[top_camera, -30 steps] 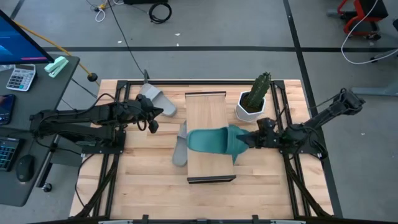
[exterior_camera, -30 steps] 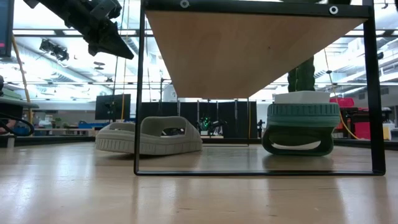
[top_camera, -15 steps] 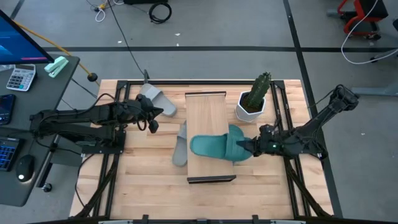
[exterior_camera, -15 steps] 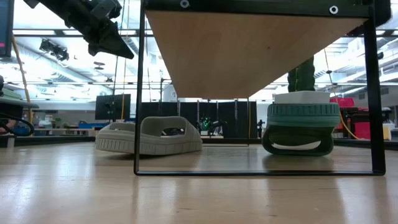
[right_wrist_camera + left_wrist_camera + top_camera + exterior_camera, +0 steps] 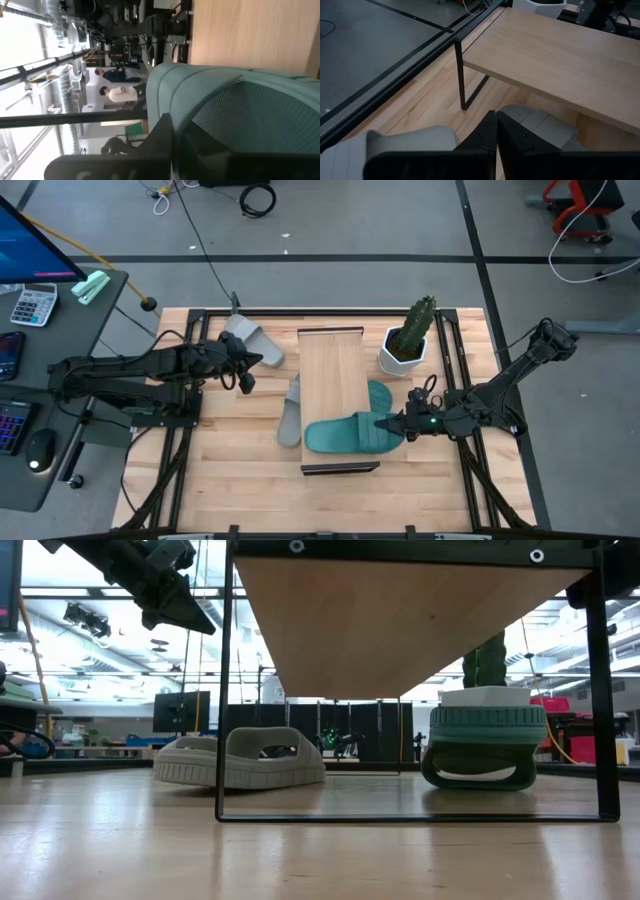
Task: Pick and place slides into the shelf
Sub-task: Put the right green slide on the shelf
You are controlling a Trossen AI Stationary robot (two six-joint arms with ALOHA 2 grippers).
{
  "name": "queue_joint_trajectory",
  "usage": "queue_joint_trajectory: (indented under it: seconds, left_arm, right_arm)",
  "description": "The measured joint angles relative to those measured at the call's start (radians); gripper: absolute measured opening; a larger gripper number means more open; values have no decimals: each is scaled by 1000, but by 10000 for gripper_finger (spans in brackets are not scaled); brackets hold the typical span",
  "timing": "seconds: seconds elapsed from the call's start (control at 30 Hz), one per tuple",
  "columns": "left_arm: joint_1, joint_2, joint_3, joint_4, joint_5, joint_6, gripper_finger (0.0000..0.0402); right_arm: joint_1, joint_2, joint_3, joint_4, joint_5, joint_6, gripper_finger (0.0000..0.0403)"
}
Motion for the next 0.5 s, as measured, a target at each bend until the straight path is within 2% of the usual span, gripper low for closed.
queue_joint_trajectory:
  seconds: [0.5]
  left_arm:
    - [0, 0, 0, -2, 0, 0, 21]
  right_arm:
    - [-1, 0, 0, -66, -30, 35, 9]
